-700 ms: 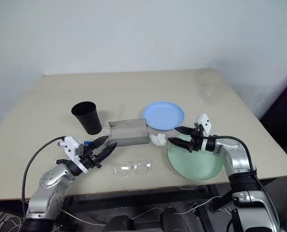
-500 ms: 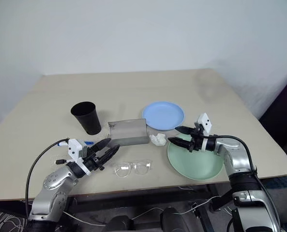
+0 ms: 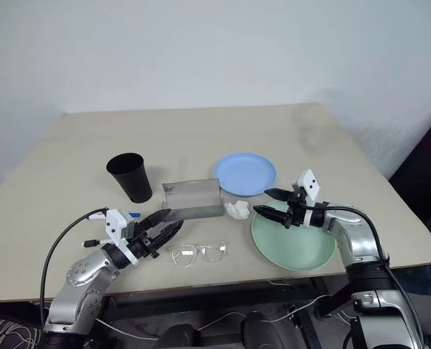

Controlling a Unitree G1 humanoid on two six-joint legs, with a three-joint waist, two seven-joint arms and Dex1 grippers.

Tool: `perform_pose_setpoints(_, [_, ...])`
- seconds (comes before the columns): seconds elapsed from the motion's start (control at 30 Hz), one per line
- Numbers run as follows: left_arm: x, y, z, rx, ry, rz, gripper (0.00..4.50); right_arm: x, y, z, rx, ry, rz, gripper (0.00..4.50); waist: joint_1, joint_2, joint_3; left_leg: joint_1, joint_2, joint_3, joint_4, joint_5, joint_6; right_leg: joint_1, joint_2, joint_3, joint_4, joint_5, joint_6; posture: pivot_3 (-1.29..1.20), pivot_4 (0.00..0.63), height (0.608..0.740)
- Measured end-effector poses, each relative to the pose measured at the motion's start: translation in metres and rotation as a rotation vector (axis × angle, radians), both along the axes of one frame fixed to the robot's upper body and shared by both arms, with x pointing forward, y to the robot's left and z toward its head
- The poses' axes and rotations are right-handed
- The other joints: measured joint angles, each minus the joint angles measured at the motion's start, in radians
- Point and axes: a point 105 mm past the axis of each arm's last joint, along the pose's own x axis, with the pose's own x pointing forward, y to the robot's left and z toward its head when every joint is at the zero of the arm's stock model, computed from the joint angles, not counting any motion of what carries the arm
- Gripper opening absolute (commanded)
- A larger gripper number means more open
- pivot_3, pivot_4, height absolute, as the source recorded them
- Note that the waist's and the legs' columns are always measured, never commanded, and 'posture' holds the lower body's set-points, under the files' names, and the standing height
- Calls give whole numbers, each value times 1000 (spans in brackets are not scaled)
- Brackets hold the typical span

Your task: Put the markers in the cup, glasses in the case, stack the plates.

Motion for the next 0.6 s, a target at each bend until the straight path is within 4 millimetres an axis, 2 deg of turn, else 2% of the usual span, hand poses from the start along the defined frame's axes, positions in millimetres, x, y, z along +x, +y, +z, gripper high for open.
perform_pose_setpoints(0.3, [4,-2,1,3,9,-59,2597,-3,-11,-1,-17,-1,-61,3592,0,0,0,0,0,2,0,0,0,0,0,2,0,0,0,0,0,737])
perform_pose_setpoints(0.47, [3,-12,3,-19,16,-112,2597,0,-21,2,-32,-5,-102,3592,0,0,0,0,0,3,0,0,0,0,0,3,0,0,0,0,0,737])
perform_pose_setpoints(0.6, [-5,-31,1,-23,30,-198,2597,5,-43,-4,-87,20,-191,3592,0,-1,0,0,0,4,0,0,0,0,0,4,-1,0,0,0,0,737])
